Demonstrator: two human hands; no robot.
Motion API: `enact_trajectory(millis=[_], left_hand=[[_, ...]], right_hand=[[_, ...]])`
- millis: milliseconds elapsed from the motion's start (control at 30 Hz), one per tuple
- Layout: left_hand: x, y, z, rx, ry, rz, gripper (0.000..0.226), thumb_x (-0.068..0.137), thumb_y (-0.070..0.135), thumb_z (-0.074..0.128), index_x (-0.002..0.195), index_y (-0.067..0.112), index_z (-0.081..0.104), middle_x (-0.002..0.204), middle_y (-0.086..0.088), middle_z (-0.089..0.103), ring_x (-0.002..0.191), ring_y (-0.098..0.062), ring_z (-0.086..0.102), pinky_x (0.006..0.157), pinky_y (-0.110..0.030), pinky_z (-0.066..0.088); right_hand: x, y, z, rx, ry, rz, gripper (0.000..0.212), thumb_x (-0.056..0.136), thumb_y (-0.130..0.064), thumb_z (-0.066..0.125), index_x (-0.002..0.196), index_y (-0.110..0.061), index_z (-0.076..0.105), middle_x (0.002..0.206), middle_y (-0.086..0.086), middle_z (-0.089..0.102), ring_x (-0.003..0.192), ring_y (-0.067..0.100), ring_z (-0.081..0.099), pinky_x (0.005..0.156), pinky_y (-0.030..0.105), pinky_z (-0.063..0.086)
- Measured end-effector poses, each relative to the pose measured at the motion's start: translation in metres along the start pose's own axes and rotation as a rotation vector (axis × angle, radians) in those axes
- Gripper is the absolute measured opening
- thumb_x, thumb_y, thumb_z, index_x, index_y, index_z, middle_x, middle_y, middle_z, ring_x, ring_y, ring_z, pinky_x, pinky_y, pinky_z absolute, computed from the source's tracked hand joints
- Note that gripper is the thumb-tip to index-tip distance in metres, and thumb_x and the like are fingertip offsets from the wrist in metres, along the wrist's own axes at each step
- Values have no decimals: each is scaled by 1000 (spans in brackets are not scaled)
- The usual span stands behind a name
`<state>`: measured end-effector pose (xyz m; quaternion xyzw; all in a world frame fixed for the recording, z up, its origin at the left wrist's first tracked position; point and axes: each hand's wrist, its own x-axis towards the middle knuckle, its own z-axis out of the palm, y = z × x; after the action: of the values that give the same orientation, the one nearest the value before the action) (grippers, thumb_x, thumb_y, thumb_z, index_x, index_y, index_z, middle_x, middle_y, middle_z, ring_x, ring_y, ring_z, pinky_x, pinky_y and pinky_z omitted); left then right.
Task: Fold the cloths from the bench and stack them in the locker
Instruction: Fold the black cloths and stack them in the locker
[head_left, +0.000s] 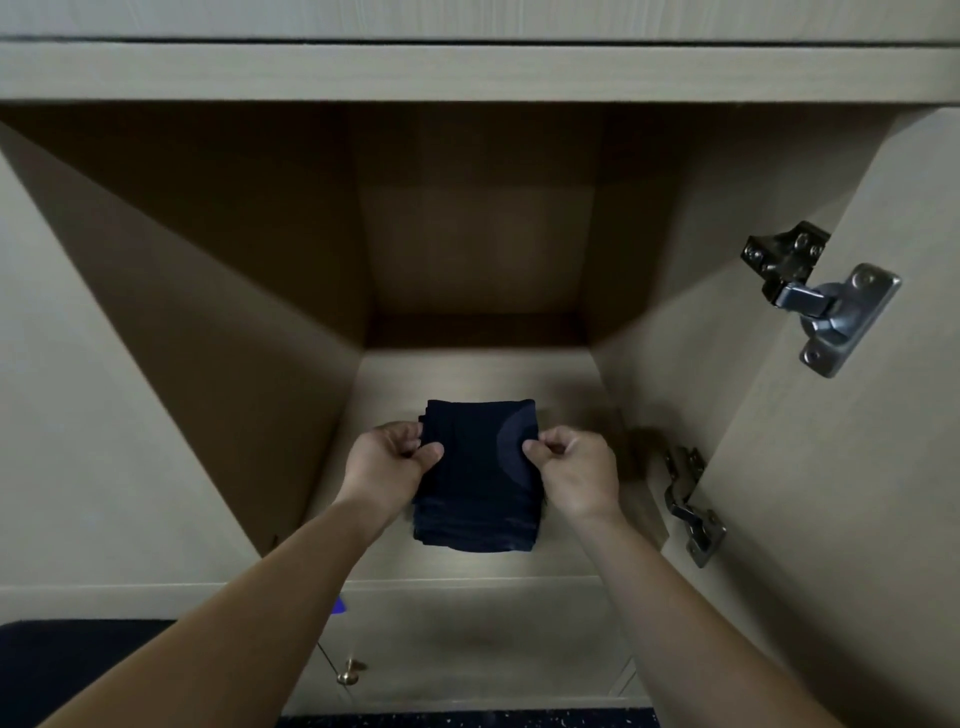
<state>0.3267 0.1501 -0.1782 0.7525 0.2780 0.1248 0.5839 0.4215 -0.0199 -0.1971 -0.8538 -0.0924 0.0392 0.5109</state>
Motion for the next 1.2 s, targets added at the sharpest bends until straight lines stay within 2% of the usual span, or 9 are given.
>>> enact_trajectory(millis=[100,233,300,433,633,833,1033,1100,1200], left_hand=[[-6,4,0,80,34,70,41,93,10,64,133,12,55,106,7,60,102,-11,59,79,-17,47],[-12,15,1,485,86,397,43,97,18,57,140,13,50,135,1,54,128,-16,46,104,-21,34],[-10,17,5,674,17,519,46,101,23,48,145,12,44,151,-3,43,141,-16,34,112,-17,18],[0,7,13,1015,-227,496,55,107,36,22,156,13,12,164,-2,5,150,-10,-2,119,-22,-5],[10,-20,10,964,-305,457,57,106,38,18,156,17,-1,163,3,-8,142,0,-16,112,-15,-14],[8,-23,9,962,-291,465,60,105,41,19,156,16,0,164,0,-5,146,-4,-13,115,-17,-11],[-23,7,-18,953,-118,531,67,100,56,20,154,16,24,160,-2,26,148,-13,20,121,-28,15],[-40,18,-30,998,-87,539,76,93,63,12,153,20,27,158,-1,30,146,-15,25,120,-32,20],[-66,31,-50,1033,-32,516,58,102,50,30,154,24,25,159,1,27,146,-17,25,119,-32,18]], right_hand=[[-4,-3,-2,-78,38,-42,17,89,-27,67,102,-17,68,100,-2,68,94,18,63,82,33,52],[-9,-16,-8,-345,139,-403,31,92,-22,61,123,-17,62,118,2,56,109,19,54,95,34,46],[-8,-22,-5,-476,-6,-543,40,97,-22,52,136,-12,53,139,5,50,130,22,43,111,33,34],[-7,-14,3,-640,-366,-382,57,105,-40,23,154,-11,12,163,4,5,149,14,0,119,27,-1],[-11,12,19,-574,-382,-338,62,103,-47,12,154,-16,-4,161,-1,-13,147,9,-16,118,24,-10],[-10,12,21,-551,-372,-325,60,104,-45,17,155,-16,4,163,-1,-5,148,9,-10,118,23,-7],[-15,-16,0,-528,-62,-408,41,101,-33,43,138,-17,51,141,2,52,131,20,43,109,31,33],[-24,-30,-8,-508,-14,-416,38,99,-34,47,133,-19,55,132,1,59,122,20,50,101,32,40],[-44,-55,-20,-516,4,-412,41,98,-40,47,134,-24,53,133,-2,58,121,19,52,99,32,43]])
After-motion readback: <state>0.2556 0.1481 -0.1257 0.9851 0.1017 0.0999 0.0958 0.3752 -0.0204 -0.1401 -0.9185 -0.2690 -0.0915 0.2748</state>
